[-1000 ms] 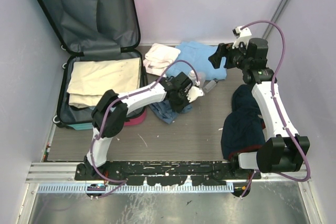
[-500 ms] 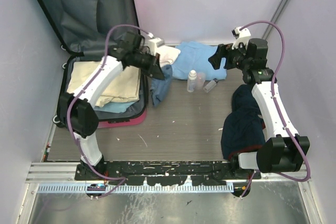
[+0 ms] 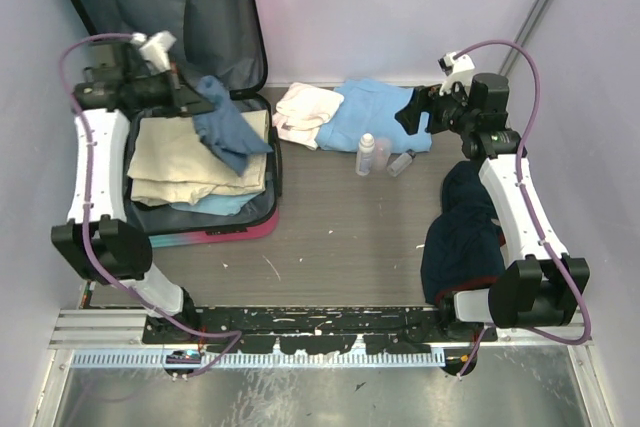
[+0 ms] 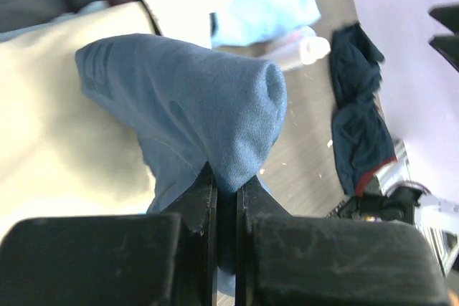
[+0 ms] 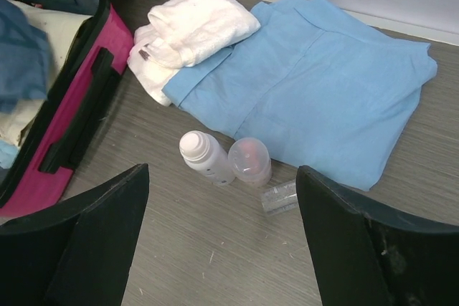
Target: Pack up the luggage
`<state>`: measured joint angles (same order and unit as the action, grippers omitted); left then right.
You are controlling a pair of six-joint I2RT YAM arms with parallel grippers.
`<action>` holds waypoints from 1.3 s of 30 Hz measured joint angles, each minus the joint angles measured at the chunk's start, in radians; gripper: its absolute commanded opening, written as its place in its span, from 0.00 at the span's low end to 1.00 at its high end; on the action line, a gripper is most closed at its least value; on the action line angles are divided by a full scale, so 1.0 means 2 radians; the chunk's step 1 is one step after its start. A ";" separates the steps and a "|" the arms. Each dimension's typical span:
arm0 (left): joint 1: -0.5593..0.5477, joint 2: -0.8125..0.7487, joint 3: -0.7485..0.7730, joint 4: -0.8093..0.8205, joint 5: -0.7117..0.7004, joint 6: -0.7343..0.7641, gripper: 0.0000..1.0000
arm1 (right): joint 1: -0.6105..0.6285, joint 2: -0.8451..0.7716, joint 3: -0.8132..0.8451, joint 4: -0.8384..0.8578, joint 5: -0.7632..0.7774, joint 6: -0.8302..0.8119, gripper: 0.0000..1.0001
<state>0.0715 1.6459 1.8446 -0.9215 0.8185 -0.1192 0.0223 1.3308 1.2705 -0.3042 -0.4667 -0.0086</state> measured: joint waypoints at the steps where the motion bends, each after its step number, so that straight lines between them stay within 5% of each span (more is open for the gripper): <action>1: 0.025 -0.009 0.000 -0.011 -0.001 0.002 0.00 | 0.000 0.001 0.000 0.000 -0.002 0.000 0.87; 11: 0.207 -0.090 0.001 -0.115 -0.104 0.084 0.00 | 0.000 0.023 0.008 0.001 -0.015 0.002 0.86; 21: 0.229 -0.169 -0.020 -0.151 -0.282 0.201 0.00 | 0.000 0.025 0.008 0.001 -0.021 0.002 0.85; 25: 0.200 -0.178 -0.075 -0.134 -0.340 0.246 0.00 | 0.000 0.025 0.008 0.001 -0.023 0.002 0.85; 30: 0.101 -0.174 -0.185 -0.104 -0.391 0.265 0.00 | 0.000 0.025 0.008 -0.002 -0.026 0.001 0.86; 39: 0.013 -0.122 -0.266 -0.059 -0.387 0.189 0.00 | 0.000 0.025 0.008 -0.018 -0.026 -0.014 0.85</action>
<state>0.0967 1.4025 1.3136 -1.0401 0.0441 0.2581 0.0223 1.3808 1.2873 -0.3401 -0.5194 -0.0376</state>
